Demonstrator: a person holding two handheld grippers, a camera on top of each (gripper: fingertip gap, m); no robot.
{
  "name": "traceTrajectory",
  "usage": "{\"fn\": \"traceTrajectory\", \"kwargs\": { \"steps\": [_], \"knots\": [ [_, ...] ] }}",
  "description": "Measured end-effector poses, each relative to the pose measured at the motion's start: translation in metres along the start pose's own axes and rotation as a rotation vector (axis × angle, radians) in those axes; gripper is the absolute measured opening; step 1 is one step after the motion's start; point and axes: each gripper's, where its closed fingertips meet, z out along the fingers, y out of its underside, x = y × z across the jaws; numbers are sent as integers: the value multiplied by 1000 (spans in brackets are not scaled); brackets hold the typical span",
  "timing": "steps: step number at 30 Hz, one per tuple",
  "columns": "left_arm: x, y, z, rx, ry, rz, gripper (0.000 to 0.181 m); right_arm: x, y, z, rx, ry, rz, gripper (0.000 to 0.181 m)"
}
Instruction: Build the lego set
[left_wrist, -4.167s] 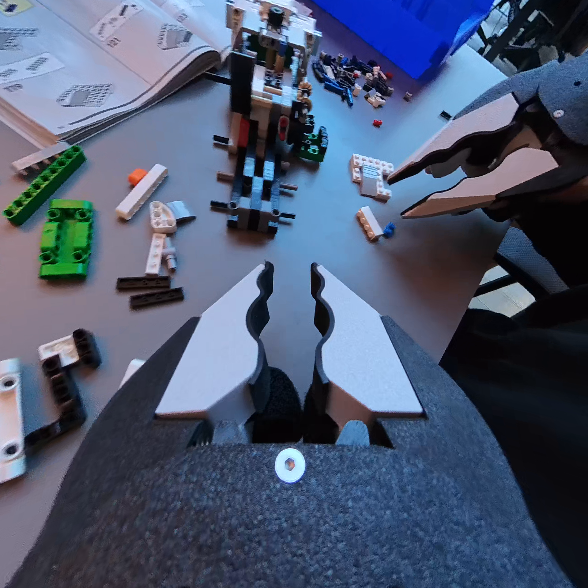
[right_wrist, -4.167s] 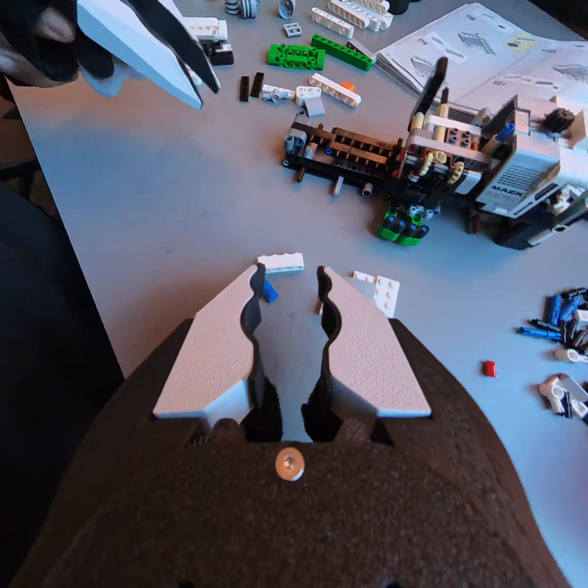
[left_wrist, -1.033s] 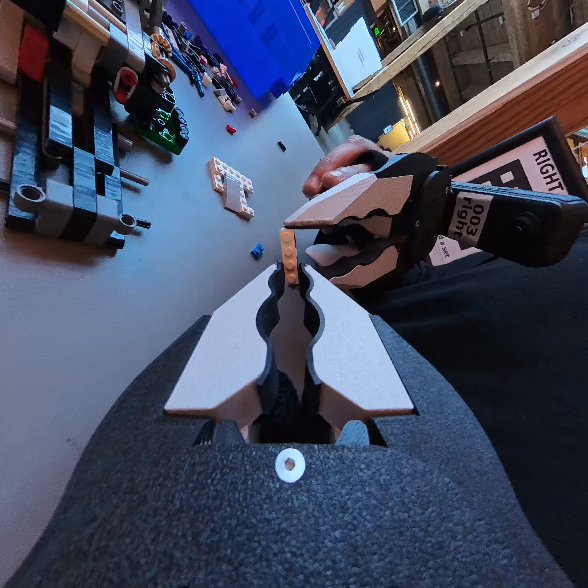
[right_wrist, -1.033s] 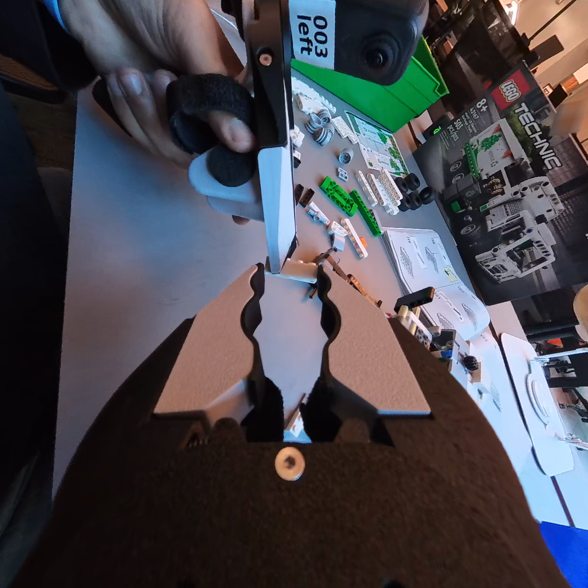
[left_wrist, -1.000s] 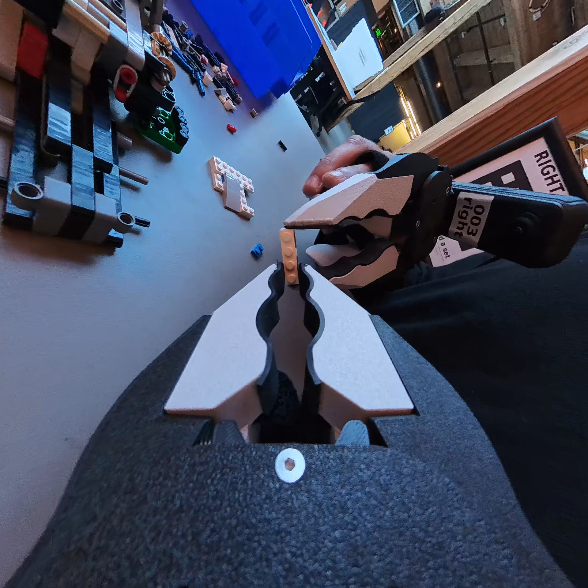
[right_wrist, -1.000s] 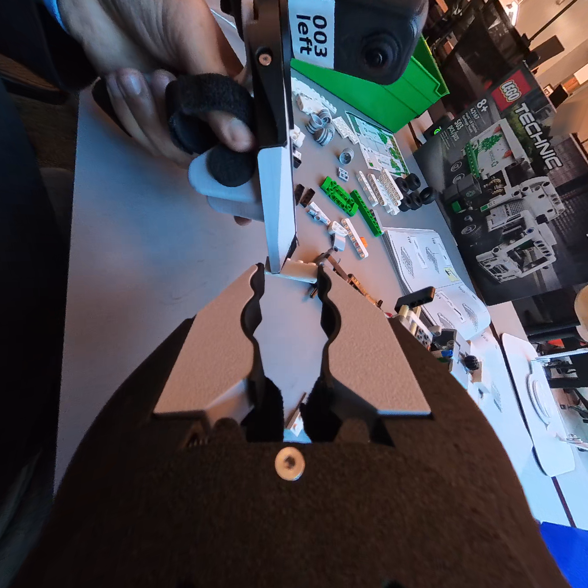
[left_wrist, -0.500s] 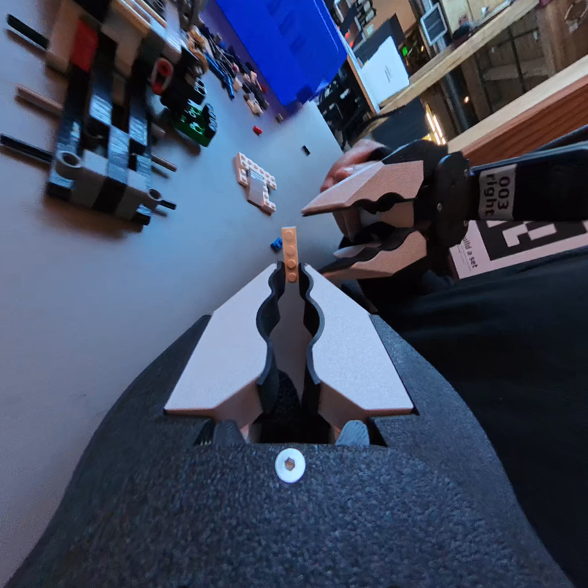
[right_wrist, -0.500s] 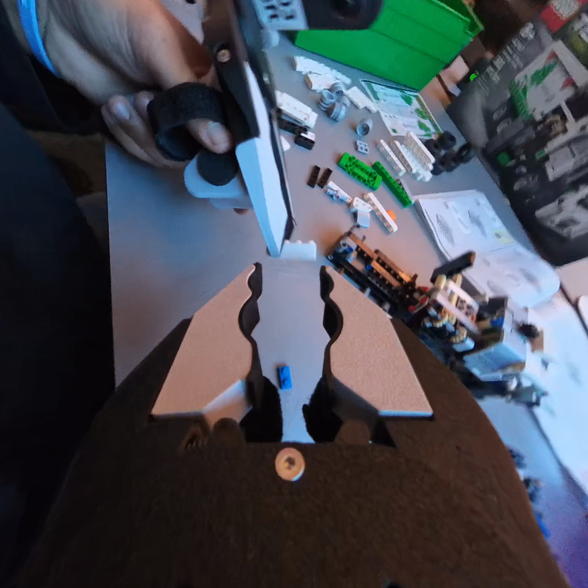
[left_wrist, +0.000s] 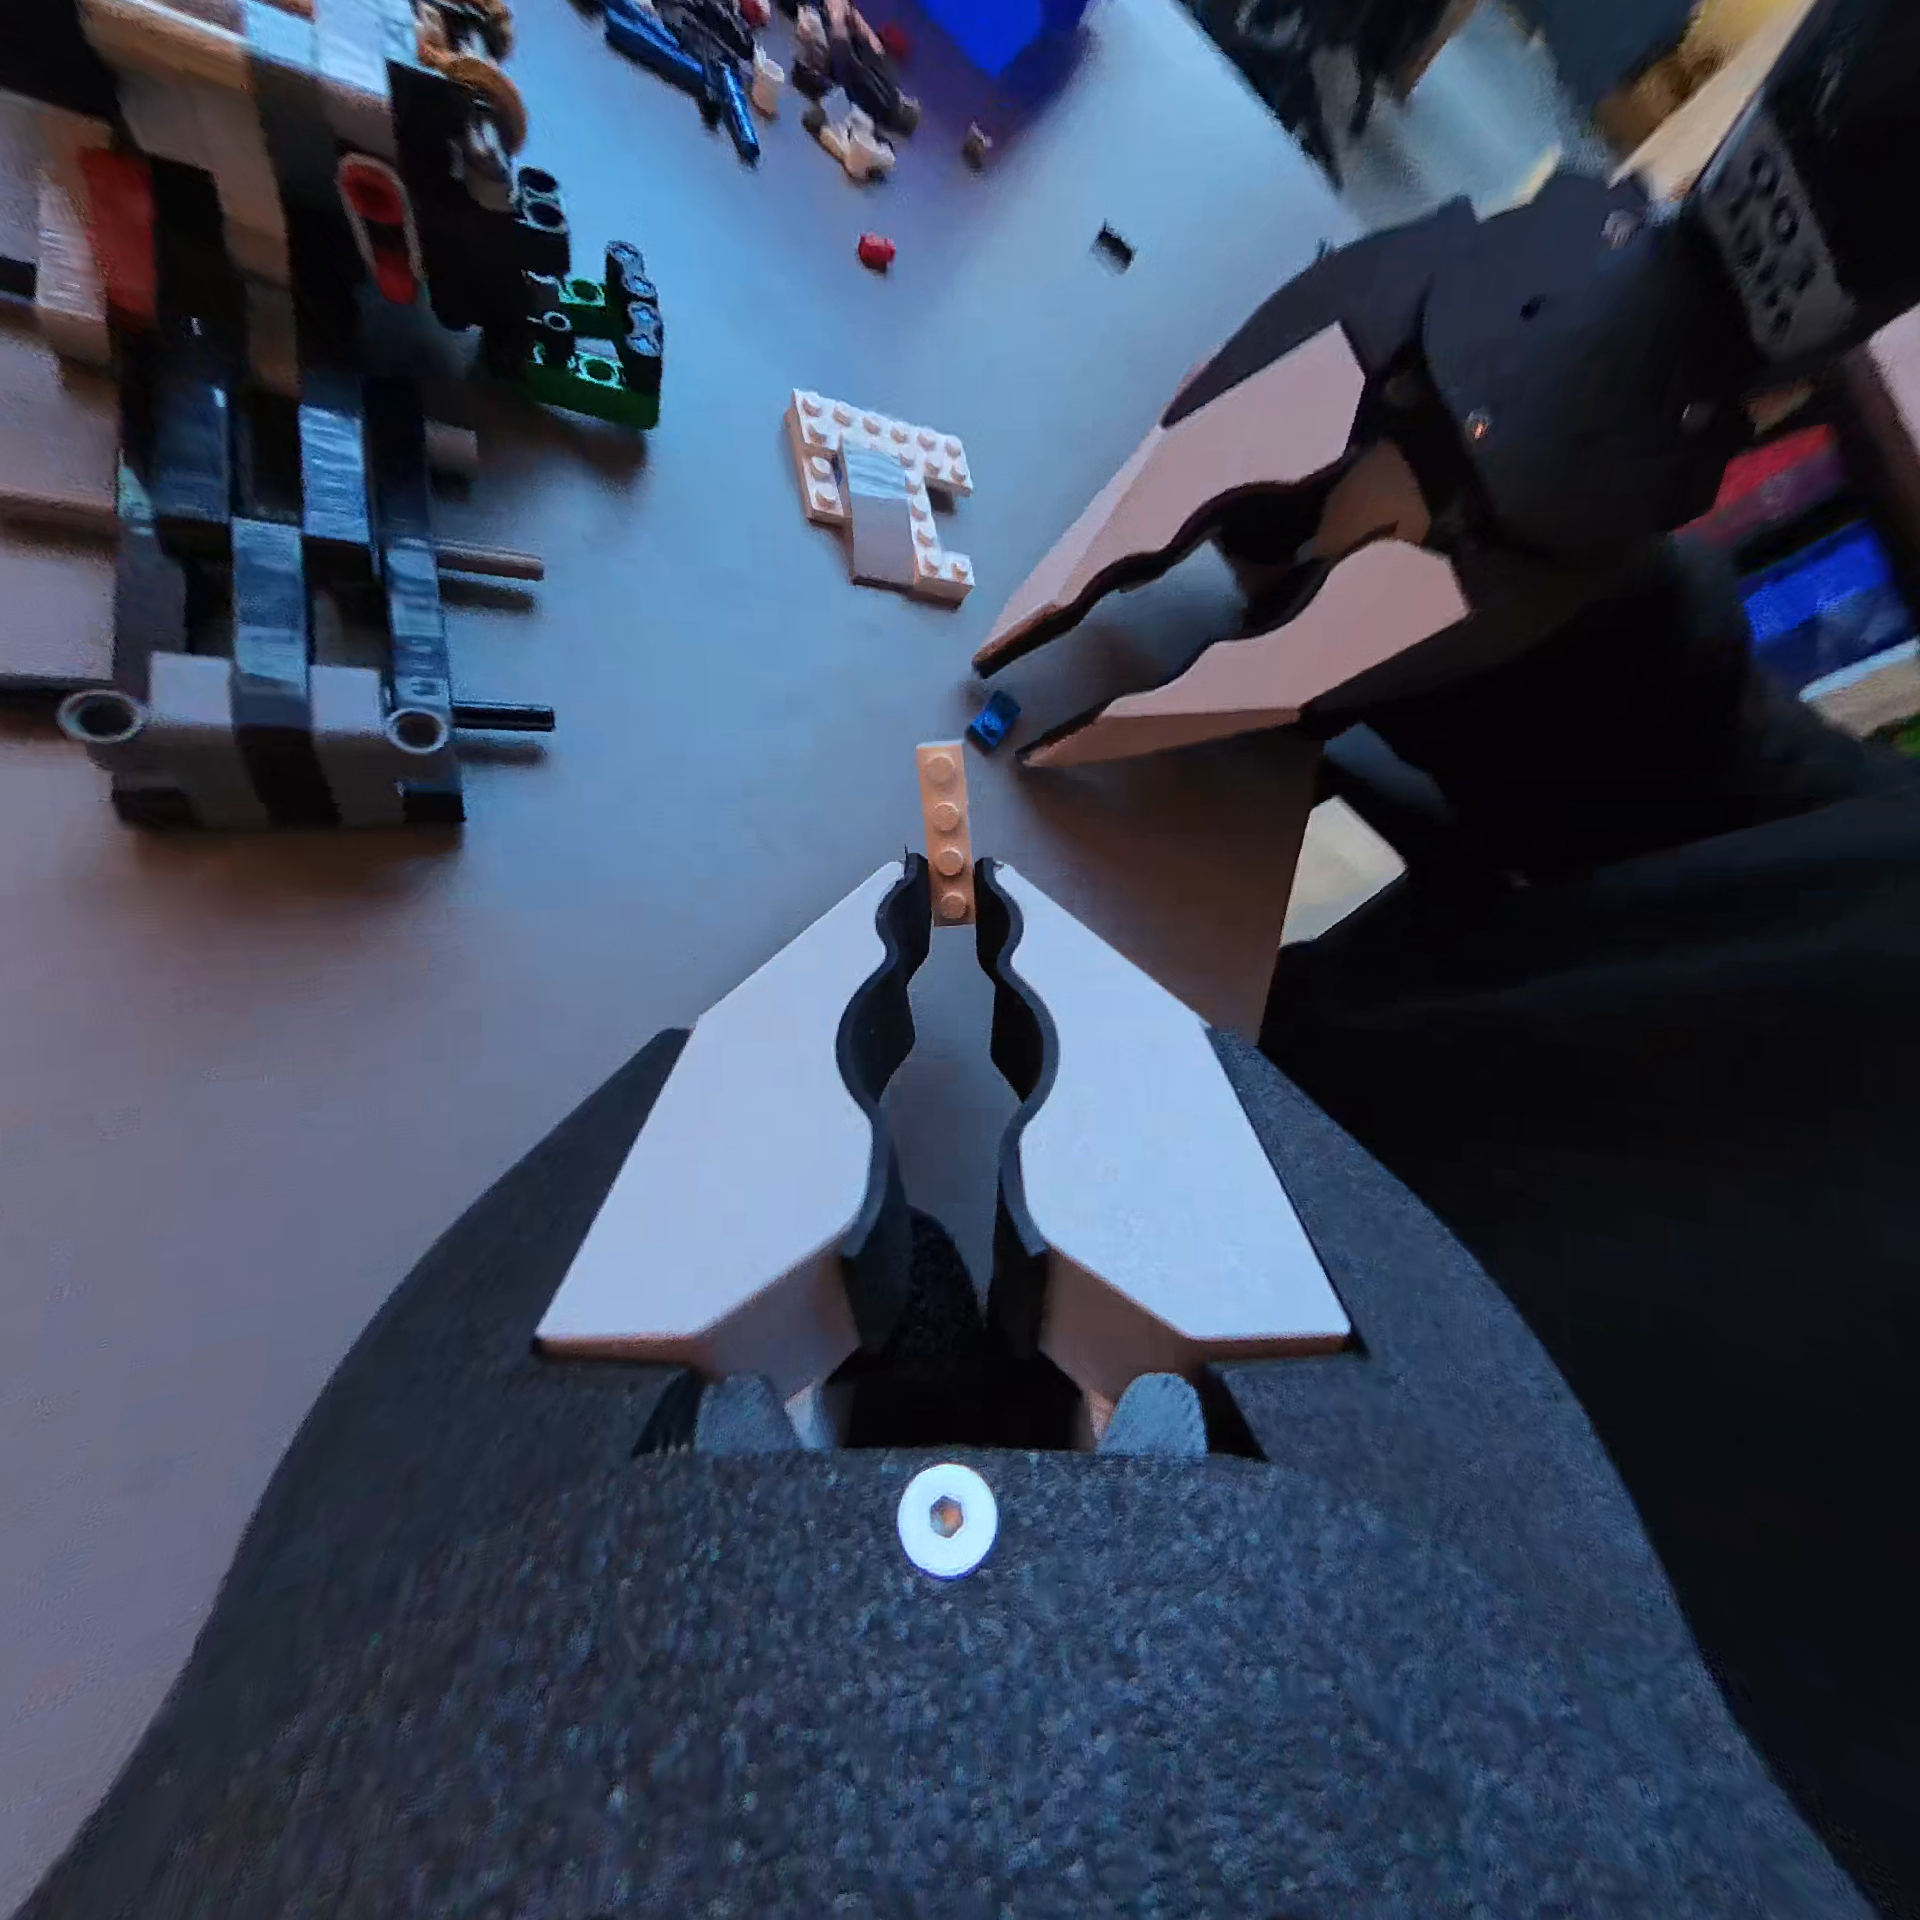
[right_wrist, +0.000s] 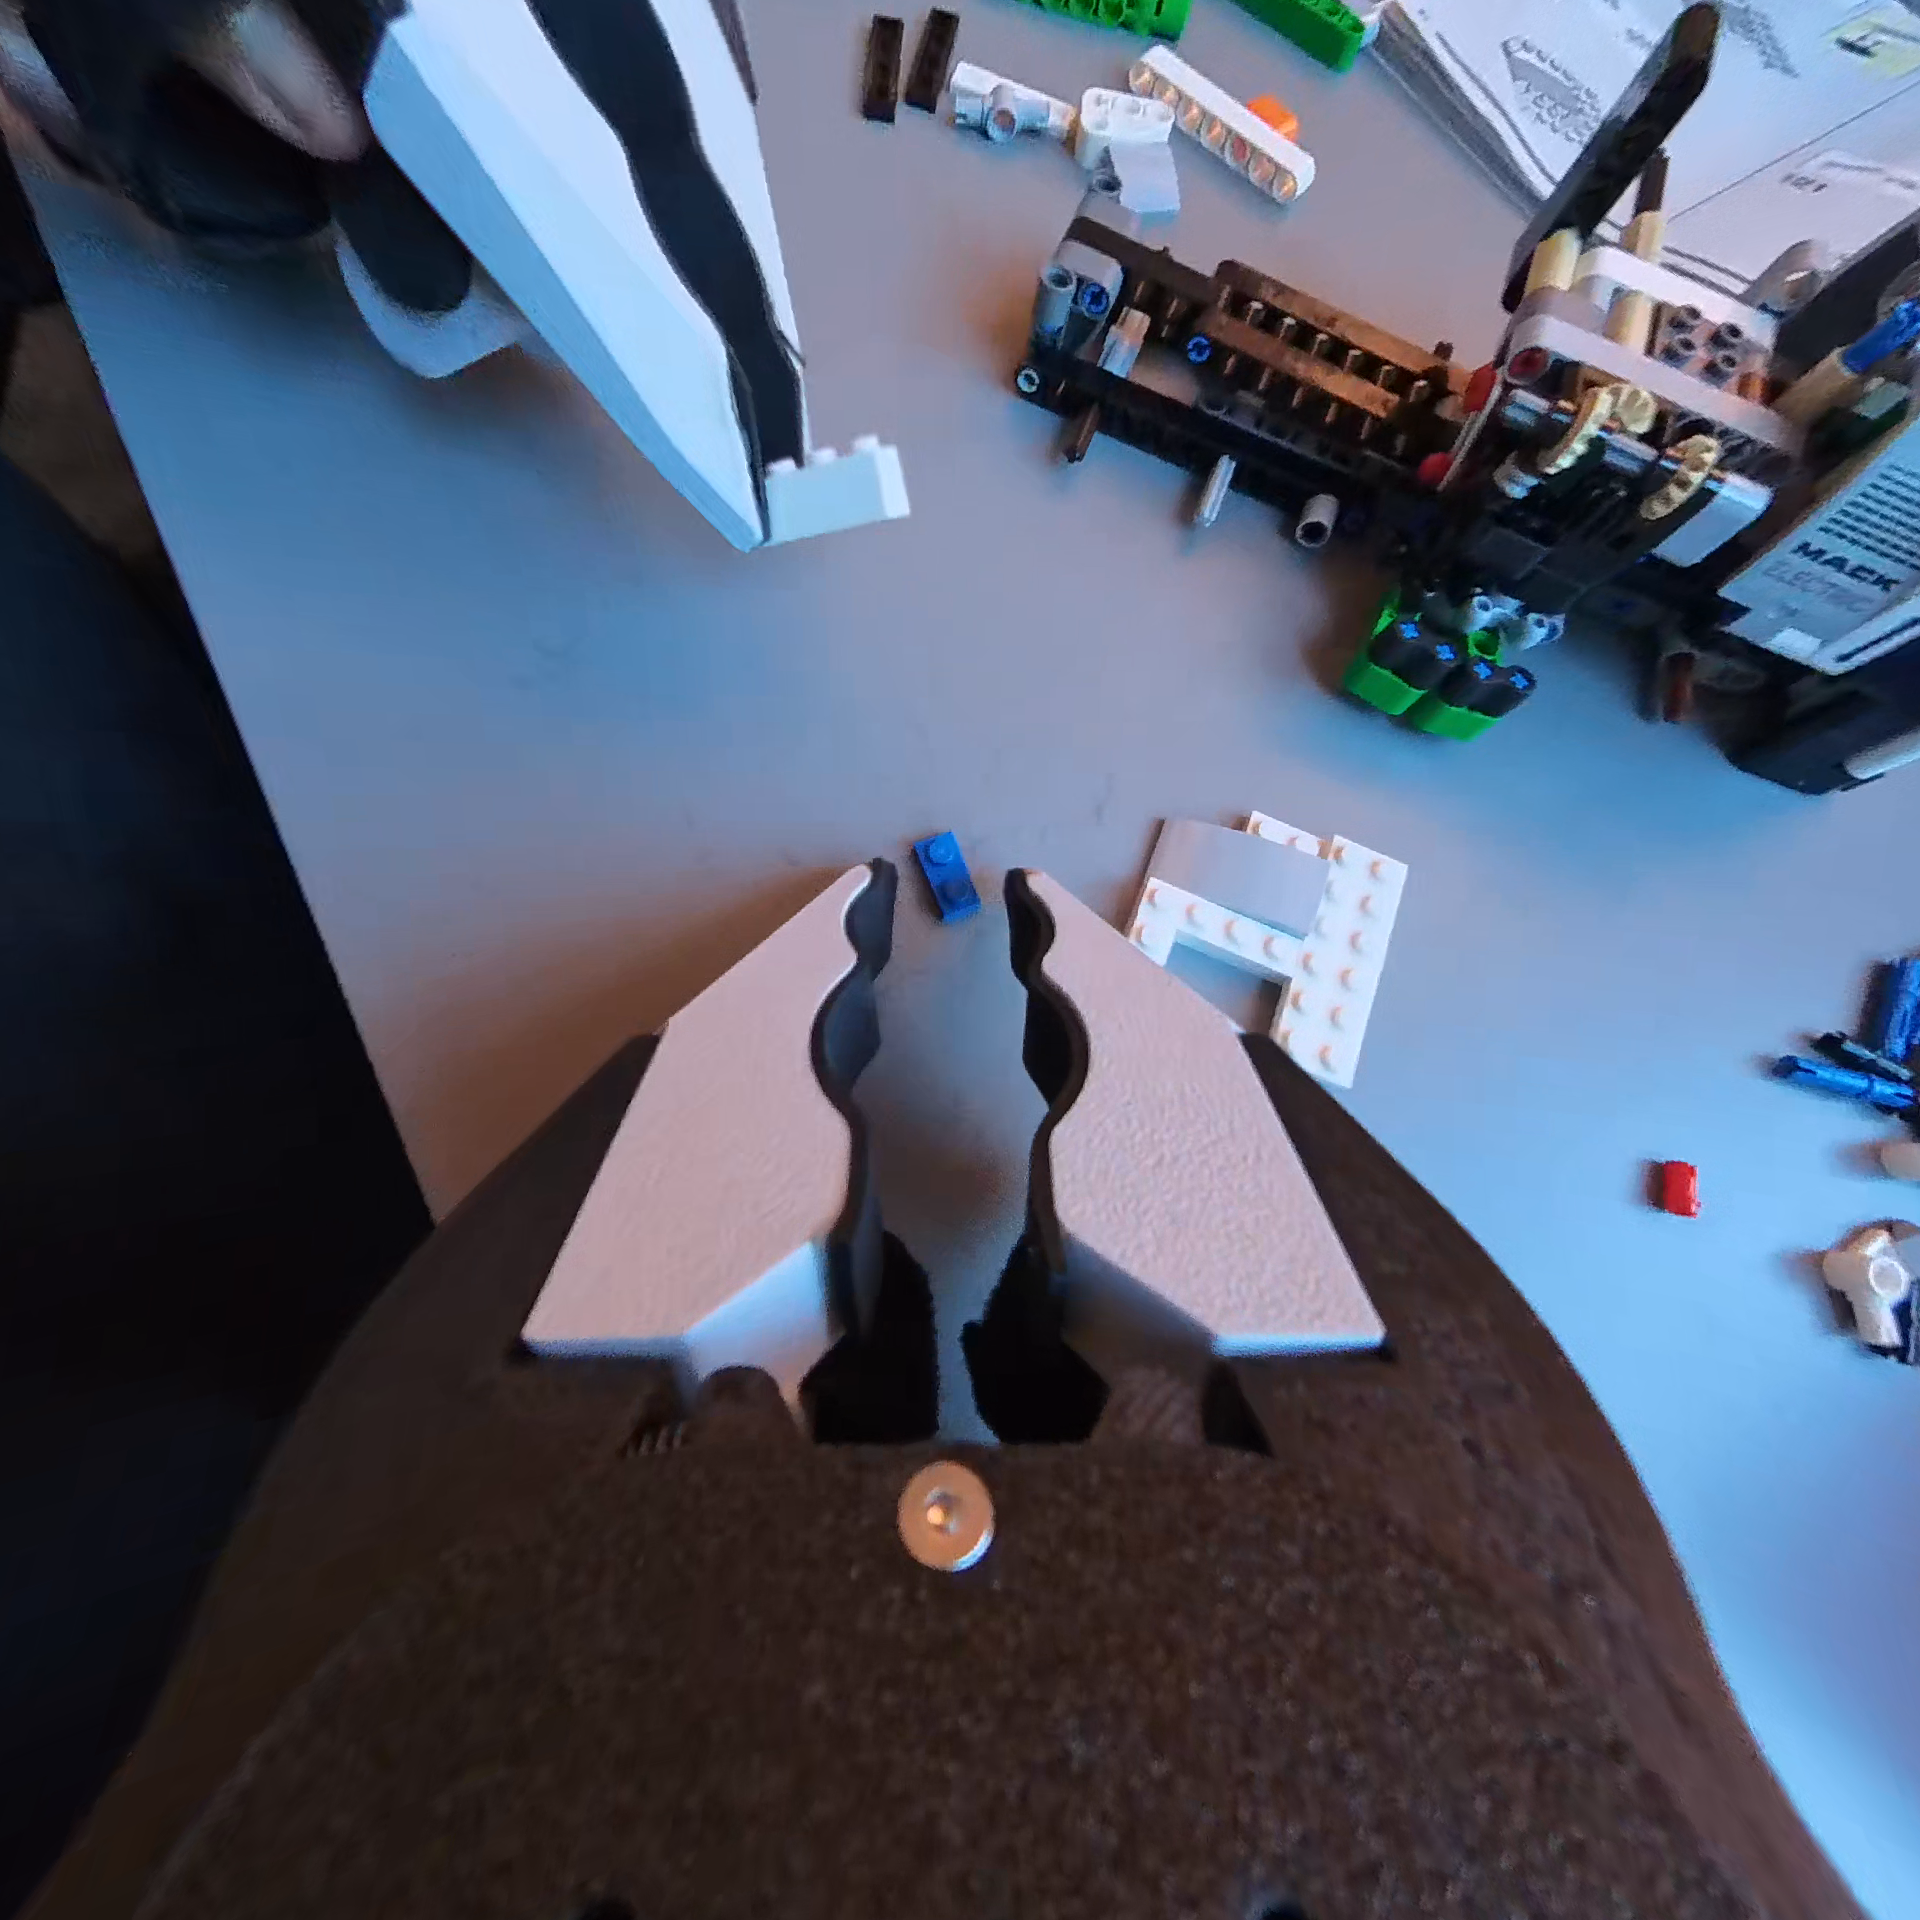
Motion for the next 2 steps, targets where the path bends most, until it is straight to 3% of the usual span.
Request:
{"fn": "traceTrajectory", "kwargs": {
  "steps": [2],
  "knots": [
    [-4,4,0,-72,-52,84,7,-2,-1,1,4,-24,2,19]
  ]
}}
